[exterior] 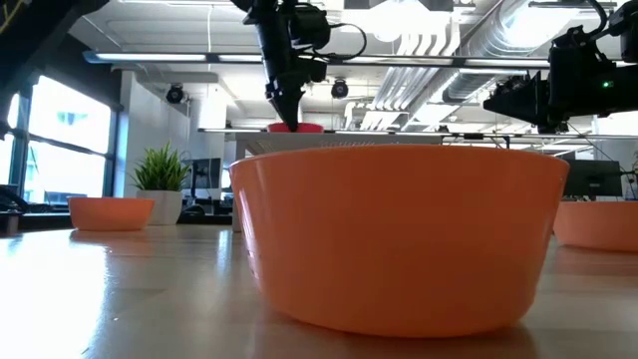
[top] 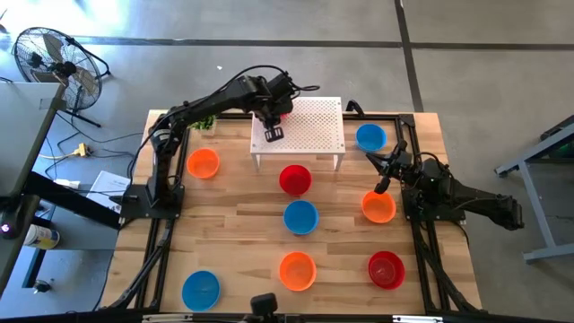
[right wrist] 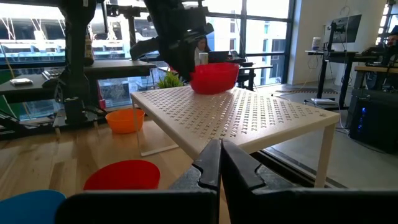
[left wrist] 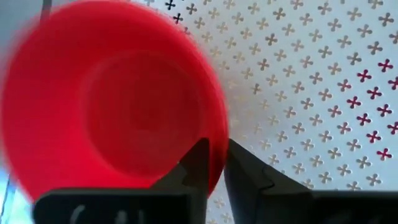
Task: Pick & Place Mini bowls
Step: Put the middle red bowl on the shelf
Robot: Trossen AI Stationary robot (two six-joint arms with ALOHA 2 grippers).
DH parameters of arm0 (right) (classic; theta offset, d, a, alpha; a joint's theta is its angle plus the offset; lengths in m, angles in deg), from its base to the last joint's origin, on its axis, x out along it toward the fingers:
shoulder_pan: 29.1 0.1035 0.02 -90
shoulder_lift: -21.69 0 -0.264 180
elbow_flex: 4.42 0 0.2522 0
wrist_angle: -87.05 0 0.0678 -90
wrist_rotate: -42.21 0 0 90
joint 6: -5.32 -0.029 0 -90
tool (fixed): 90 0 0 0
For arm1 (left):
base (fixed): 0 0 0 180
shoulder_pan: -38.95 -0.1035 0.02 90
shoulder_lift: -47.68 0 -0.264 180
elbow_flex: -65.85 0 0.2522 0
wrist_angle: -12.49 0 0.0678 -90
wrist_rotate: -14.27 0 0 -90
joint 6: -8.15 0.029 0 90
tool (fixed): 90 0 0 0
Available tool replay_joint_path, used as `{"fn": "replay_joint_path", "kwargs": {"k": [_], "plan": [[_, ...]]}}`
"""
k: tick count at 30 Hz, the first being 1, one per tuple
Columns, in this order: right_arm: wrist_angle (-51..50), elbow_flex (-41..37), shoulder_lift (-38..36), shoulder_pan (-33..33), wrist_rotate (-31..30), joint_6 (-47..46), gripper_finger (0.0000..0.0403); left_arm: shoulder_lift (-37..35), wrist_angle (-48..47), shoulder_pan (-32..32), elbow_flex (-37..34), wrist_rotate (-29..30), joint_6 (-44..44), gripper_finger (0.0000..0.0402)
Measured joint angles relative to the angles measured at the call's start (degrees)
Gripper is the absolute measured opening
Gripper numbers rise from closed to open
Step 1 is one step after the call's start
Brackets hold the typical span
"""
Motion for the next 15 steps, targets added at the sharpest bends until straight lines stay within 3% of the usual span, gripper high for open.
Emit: {"fn": "replay_joint_path", "kwargs": {"k": [8, 15], "plan": [[0.0, 0.01, 0.0, 0.01, 0.0, 0.0, 0.0, -0.02, -2.26, 0.11, 0.33, 2.0, -0.24, 0.0091], [0.0, 0.02, 0.01, 0.02, 0.0, 0.0, 0.0, -0.04, -7.34, 0.11, 6.1, 2.35, -0.04, 0.0101]]}}
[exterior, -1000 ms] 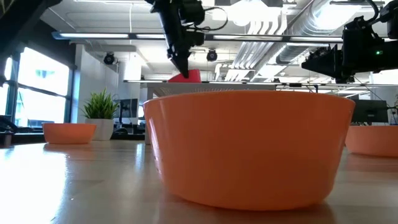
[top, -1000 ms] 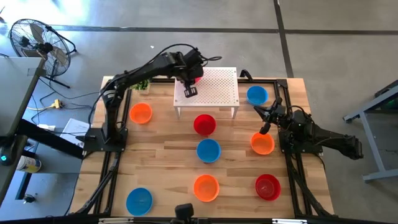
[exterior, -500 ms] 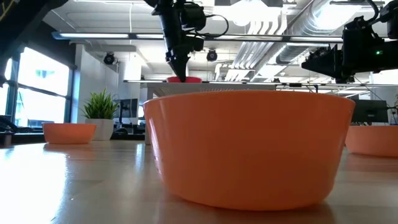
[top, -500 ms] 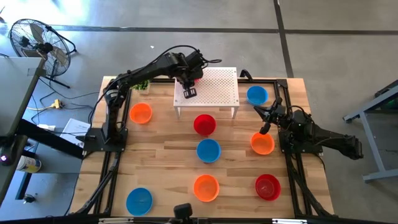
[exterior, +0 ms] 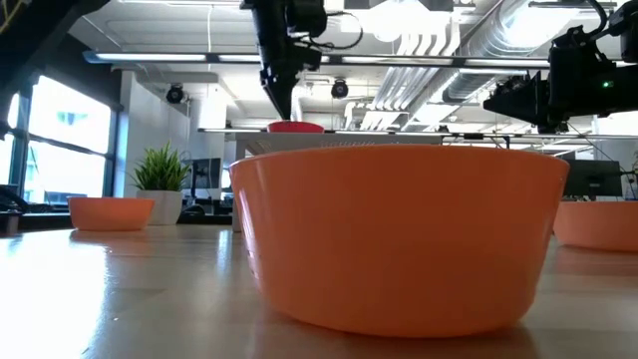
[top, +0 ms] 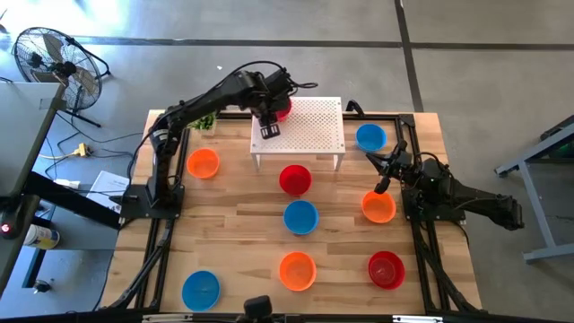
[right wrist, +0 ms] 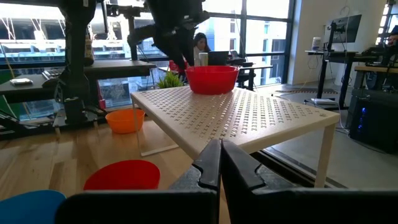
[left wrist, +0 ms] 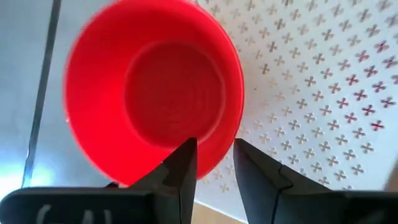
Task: Pick & Place Mini bowls
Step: Put the middle red bowl on the shelf, then put the middle blue bowl on the shelf
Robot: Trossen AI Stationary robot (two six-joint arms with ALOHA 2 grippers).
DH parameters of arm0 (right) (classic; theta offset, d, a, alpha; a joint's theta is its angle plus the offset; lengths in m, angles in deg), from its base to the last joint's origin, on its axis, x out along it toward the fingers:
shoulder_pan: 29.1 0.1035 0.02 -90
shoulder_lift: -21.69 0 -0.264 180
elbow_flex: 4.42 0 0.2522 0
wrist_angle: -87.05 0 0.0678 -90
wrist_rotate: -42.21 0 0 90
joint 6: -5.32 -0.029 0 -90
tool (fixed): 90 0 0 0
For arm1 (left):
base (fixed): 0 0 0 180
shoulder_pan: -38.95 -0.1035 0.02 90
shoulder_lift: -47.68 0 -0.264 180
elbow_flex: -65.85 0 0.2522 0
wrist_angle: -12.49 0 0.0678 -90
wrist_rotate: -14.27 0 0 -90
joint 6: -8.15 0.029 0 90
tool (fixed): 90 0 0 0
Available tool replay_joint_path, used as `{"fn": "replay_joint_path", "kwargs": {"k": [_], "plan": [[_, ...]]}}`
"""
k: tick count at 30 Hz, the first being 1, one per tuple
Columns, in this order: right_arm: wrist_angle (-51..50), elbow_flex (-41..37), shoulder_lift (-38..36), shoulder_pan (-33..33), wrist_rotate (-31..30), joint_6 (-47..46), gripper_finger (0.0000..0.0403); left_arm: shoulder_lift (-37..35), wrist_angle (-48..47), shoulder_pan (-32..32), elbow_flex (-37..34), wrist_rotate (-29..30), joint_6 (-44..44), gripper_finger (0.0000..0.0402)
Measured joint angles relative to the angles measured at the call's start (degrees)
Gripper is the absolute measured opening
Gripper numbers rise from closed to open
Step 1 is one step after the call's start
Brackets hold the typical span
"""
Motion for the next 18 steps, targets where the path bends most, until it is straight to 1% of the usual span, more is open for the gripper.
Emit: {"fn": "replay_joint_path", "kwargs": {"k": [3, 5, 7, 10, 12, 14, 16, 18], "plan": [[0.0, -0.01, -0.02, -0.01, 0.0, 0.0, 0.0, -0.04, -3.35, 0.01, 3.43, -2.14, -0.41, 0.0101], [0.0, 0.0, -0.01, -0.01, 0.0, -0.01, 0.0, -0.1, -6.12, 0.61, 4.58, -2.03, -1.5, 0.0095], [0.0, 0.0, -0.02, -0.02, 0.0, 0.0, 0.0, -0.35, -7.78, 1.54, 4.41, 0.1, -3.07, 0.0081], [0.0, -0.01, -0.01, -0.02, 0.0, 0.0, 0.0, -3.01, -7.83, 3.16, 1.83, 1.65, -6.31, 0.0046], [0.0, 0.0, -0.02, 0.0, 0.0, -0.02, 0.0, -5.96, -4.87, 4.65, -1.59, 1.77, -7.99, 0.0019], [0.0, -0.01, 0.0, -0.02, -0.01, -0.01, 0.0, -9.51, -2.26, 6.03, -6.5, 1.91, -9.22, 0.0005], [0.0, -0.01, -0.02, -0.02, 0.0, 0.0, 0.0, -13.02, 2.92, 7.97, -12.06, 2.99, -11.14, 0.0009], [0.0, 0.0, -0.01, -0.02, 0.0, 0.0, 0.0, -17.55, 8.46, 9.28, -19.49, 3.45, -13.13, 0.0012]]}}
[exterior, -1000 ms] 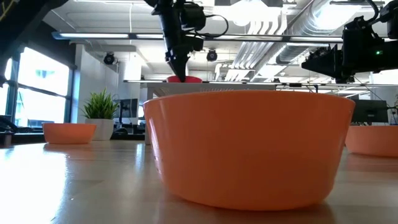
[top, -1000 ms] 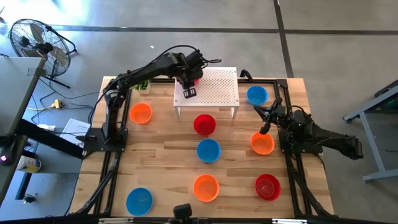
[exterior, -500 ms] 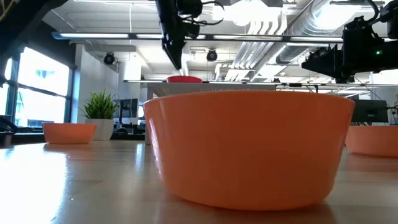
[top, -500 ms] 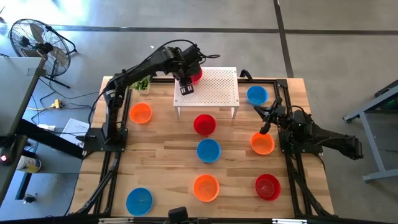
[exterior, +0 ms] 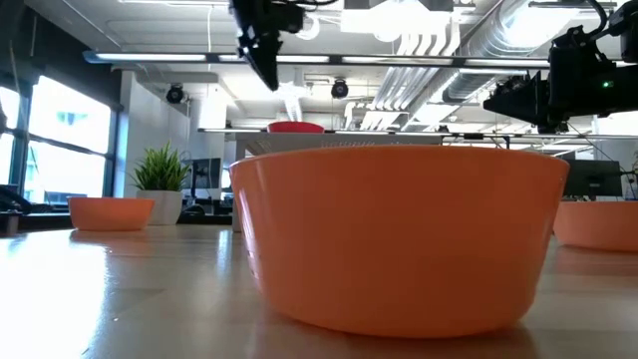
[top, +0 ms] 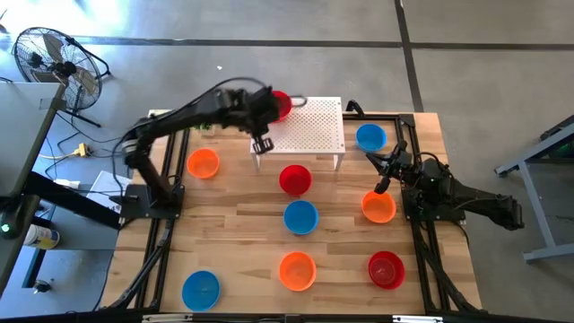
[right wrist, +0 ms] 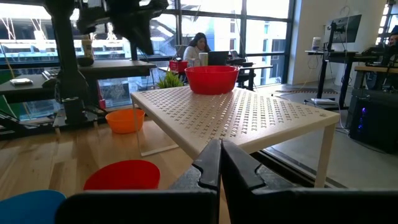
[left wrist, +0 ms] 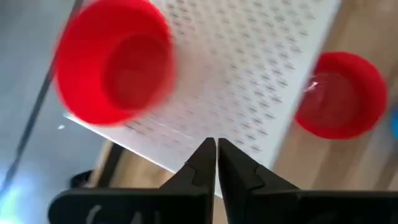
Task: Pick & Place Mini bowls
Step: Put the middle blue bowl on the shelf
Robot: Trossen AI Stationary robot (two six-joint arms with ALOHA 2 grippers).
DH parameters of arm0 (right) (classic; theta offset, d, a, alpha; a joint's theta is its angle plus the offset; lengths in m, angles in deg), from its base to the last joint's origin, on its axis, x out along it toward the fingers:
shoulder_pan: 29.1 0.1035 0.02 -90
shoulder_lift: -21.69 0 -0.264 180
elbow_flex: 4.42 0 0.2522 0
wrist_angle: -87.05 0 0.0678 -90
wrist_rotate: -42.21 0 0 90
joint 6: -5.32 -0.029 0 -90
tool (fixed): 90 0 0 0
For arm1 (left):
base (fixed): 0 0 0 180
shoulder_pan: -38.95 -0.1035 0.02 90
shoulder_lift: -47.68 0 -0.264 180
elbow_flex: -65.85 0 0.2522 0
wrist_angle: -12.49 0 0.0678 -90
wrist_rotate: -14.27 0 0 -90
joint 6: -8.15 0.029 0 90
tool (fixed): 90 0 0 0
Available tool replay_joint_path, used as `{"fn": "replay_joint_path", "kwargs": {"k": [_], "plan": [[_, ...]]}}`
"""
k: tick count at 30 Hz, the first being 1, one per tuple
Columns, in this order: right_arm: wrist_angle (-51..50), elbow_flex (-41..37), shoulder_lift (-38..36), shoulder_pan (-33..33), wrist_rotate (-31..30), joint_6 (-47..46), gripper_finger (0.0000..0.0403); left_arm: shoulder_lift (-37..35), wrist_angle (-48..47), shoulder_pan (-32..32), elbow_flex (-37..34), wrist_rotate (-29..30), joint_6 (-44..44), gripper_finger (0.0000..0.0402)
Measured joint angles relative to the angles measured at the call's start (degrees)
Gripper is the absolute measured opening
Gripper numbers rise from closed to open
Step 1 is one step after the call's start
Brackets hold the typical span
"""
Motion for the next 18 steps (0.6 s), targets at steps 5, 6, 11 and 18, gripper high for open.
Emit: {"fn": "replay_joint_path", "kwargs": {"k": [5, 6, 11, 18], "plan": [[0.0, -0.02, 0.0, 0.01, 0.0, 0.0, 0.0, -12.88, 16.48, 2.96, -20.2, 0.54, -4.36, 0.0014], [0.0, 0.0, 0.0, 0.01, 0.0, -0.01, 0.0, -15.2, 18.54, 3.41, -24.22, 0.49, -5.16, 0.0014], [0.0, -0.01, 0.0, 0.0, 0.0, 0.0, 0.0, -25.04, 33.49, 6.46, -40.68, 0.15, -9.14, 0.0014], [0.02, -0.02, -0.01, 0.02, 0.0, 0.0, 0.0, -30.25, 60.21, 10.63, -58.54, -2.89, -7.69, 0.0014]]}}
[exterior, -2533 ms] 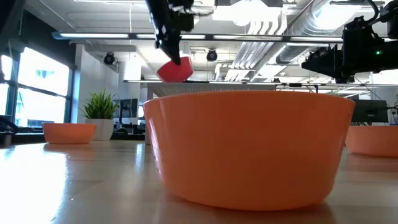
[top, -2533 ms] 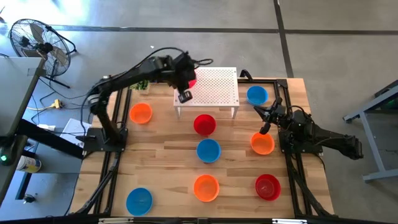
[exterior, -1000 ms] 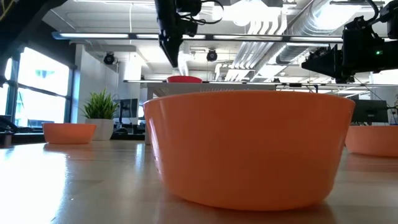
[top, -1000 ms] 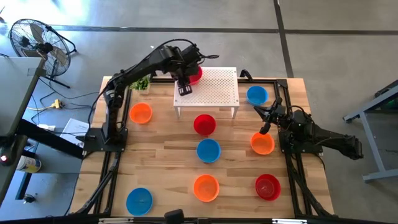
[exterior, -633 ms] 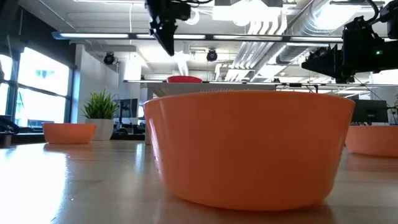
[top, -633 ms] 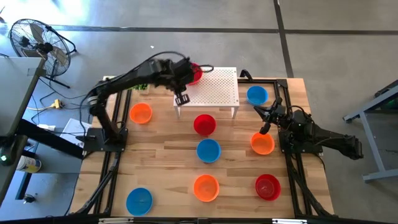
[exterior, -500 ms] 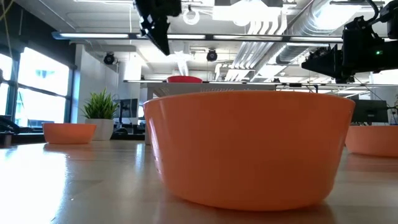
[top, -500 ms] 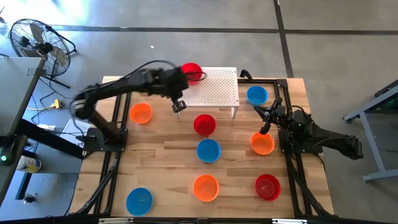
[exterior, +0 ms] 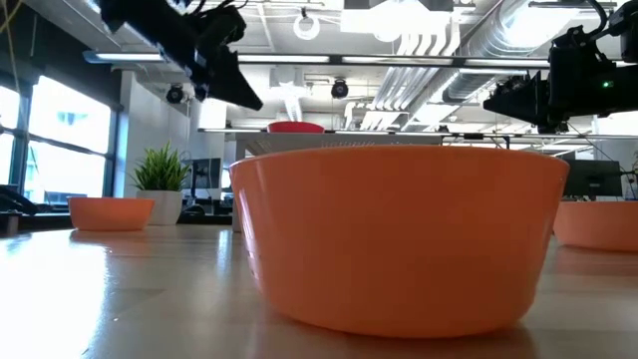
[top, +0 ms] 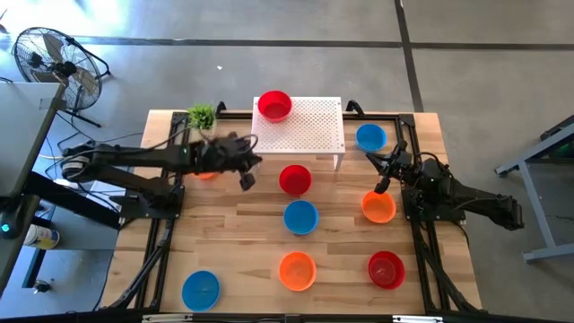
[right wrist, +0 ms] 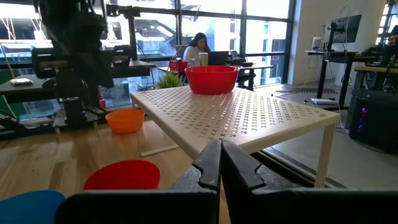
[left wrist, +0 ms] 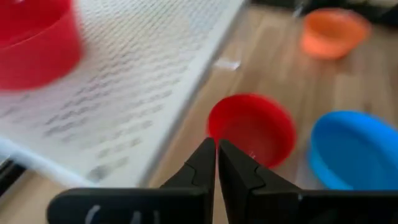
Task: Pick & Place Mini bowls
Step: Put the middle blue bowl on the shelf
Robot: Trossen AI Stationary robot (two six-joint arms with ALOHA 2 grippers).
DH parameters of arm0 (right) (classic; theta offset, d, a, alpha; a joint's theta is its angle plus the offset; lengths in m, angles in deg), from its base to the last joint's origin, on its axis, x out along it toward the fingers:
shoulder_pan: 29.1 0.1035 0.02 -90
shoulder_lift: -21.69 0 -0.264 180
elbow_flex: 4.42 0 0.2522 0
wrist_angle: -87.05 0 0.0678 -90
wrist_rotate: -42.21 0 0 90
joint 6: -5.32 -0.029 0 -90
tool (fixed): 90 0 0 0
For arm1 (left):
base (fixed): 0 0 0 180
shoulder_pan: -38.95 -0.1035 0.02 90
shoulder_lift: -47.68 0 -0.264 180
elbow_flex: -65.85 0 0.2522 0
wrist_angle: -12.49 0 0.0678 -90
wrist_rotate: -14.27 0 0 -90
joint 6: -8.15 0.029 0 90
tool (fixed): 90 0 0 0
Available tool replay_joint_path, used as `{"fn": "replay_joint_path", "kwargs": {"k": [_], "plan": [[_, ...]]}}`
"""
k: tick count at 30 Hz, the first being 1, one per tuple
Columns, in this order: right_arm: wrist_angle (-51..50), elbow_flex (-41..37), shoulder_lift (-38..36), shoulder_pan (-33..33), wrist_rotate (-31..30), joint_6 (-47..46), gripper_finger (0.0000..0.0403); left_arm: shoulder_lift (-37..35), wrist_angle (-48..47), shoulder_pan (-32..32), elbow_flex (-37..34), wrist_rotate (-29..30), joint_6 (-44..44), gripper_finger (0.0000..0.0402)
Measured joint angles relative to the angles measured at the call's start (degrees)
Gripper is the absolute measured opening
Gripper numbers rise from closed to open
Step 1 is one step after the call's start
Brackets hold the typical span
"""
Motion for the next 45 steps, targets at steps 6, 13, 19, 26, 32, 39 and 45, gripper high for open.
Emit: {"fn": "replay_joint_path", "kwargs": {"k": [6, 13, 19, 26, 32, 39, 45], "plan": [[0.0, 0.01, 0.01, -0.02, -0.01, 0.0, 0.0, 1.39, 25.85, 0.33, -12.85, -9.2, -0.16, 0.0014], [0.0, 0.01, 0.0, -0.02, 0.0, 0.0, 0.0, 1.7, 47.89, 0.3, -25.02, -9.03, 0.21, 0.0014], [0.02, 0.02, 0.02, 0.0, 0.0, -0.02, 0.0, 1.57, 62.67, 0.24, -34.12, -5.57, 0.49, 0.0014], [1.12, 0.02, 0.01, 0.0, 1.25, -5.65, 0.0, 1.57, 66.89, 0.24, -38.12, -4.5, 0.75, 0.0014], [9.6, 0.18, 0.12, -0.02, 0.36, -9.21, 0.0, 1.57, 67.02, 0.22, -38.13, -4.26, 0.93, 0.0014], [-7.85, 9.02, 7.09, -0.02, -21.4, -21.75, 0.0, 1.58, 67.02, 0.22, -38.13, -4.14, 1.9, 0.0014], [-27.64, 17.77, 21.58, -0.61, -32.48, -39.85, 0.0, 1.6, 67.4, 0.22, -38.02, -3.58, 4.37, 0.0014]]}}
